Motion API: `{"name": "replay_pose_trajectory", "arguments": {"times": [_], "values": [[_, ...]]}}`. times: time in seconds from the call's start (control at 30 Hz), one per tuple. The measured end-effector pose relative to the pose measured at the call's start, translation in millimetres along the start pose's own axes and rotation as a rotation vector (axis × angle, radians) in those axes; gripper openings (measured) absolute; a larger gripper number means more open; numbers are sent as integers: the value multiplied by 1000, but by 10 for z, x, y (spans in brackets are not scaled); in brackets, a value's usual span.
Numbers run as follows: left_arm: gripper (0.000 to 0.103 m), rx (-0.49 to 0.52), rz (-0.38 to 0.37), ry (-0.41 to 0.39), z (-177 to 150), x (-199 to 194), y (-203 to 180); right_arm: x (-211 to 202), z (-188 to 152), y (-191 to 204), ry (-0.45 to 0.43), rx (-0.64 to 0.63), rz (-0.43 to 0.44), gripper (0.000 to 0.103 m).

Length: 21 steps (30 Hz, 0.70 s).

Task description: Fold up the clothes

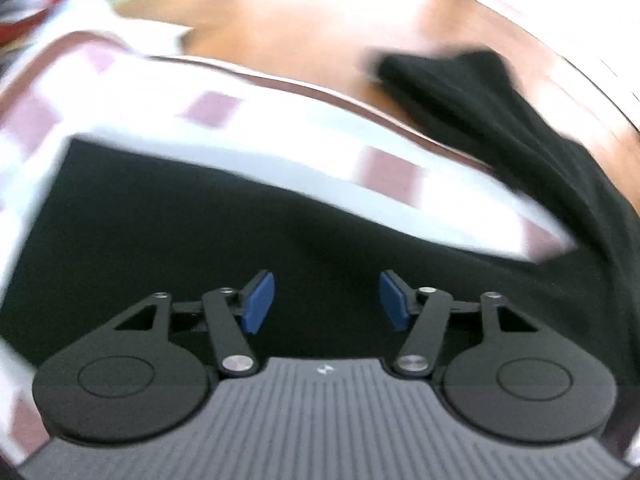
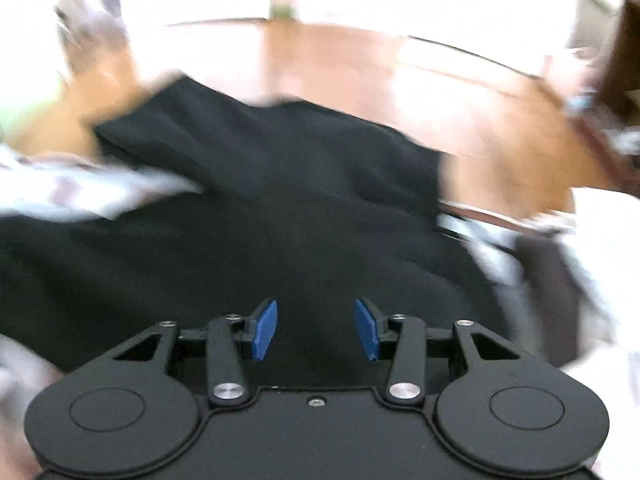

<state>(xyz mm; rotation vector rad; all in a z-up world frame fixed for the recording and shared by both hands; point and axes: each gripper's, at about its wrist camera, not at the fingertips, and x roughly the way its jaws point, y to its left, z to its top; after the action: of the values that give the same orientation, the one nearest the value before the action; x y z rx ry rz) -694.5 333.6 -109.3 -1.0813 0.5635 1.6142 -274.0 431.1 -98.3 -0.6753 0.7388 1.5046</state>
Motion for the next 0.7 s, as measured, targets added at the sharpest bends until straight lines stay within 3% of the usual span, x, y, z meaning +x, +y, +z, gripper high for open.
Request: {"name": "replay_pose_trajectory", "arguments": {"times": [0.1,0.17,0.27,0.4,0.5,0.63,0.7], "values": [[65,-148,100,6,75,-56,681,136,43,220,-7,-16,111,50],[65,-252,127,23,-44,-76,1063,305,38,400,0,-55,180,54],[65,-357,158,50,-252,-97,1391,700,39,546,83,-77,186,54],[65,-364,98,56,-560,-164,1396,709,-18,601,99,4,196,54],[71,-377,44,79,-659,-147,1382,715,-189,620,108,17,212,55],[83,-460,76,88,-723,-146,1398,793,-304,605,144,22,175,55],[83,-523,85,90,-756,-172,1424,792,-341,633,145,22,181,55]]}}
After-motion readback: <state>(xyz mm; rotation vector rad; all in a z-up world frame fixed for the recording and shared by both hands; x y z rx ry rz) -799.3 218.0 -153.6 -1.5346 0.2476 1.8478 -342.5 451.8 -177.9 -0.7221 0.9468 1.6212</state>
